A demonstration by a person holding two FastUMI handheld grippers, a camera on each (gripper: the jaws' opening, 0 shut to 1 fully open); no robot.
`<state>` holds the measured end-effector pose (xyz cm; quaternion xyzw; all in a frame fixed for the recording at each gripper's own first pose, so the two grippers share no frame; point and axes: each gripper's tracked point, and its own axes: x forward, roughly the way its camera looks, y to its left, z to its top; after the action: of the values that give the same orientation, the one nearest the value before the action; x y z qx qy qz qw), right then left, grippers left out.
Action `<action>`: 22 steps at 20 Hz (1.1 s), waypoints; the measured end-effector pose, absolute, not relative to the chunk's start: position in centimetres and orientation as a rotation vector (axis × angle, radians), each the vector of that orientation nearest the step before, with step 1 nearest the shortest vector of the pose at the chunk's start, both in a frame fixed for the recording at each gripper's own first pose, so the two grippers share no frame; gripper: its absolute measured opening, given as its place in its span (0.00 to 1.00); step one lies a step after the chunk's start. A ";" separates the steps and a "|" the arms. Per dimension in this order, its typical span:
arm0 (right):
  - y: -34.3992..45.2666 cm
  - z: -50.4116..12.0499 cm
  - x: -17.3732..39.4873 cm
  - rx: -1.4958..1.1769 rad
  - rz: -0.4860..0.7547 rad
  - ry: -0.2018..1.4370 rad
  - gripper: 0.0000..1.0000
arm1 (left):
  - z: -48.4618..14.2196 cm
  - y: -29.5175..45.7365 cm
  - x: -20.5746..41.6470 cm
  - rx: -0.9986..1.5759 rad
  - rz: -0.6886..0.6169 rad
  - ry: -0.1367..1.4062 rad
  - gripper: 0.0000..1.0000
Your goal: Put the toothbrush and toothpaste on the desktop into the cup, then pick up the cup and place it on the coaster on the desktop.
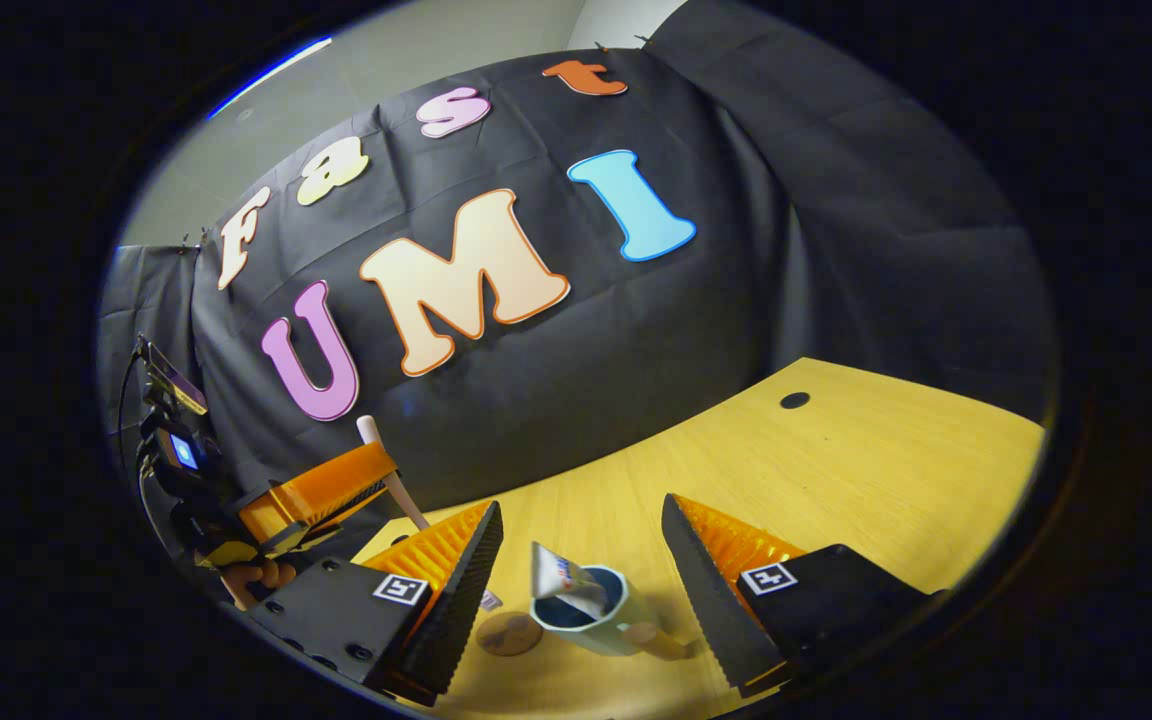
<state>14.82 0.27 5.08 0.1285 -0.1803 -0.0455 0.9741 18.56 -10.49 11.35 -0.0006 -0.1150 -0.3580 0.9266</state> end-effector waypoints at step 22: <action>-3.8 1.0 12.8 0.255 -0.174 -0.284 0.97 | 2.9 -12.3 20.8 0.015 -0.803 -0.063 0.51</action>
<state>12.77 -3.85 1.01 0.1268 -0.1409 -0.0866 0.9780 20.84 -12.34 2.88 0.0075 -0.0308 -0.3905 0.9200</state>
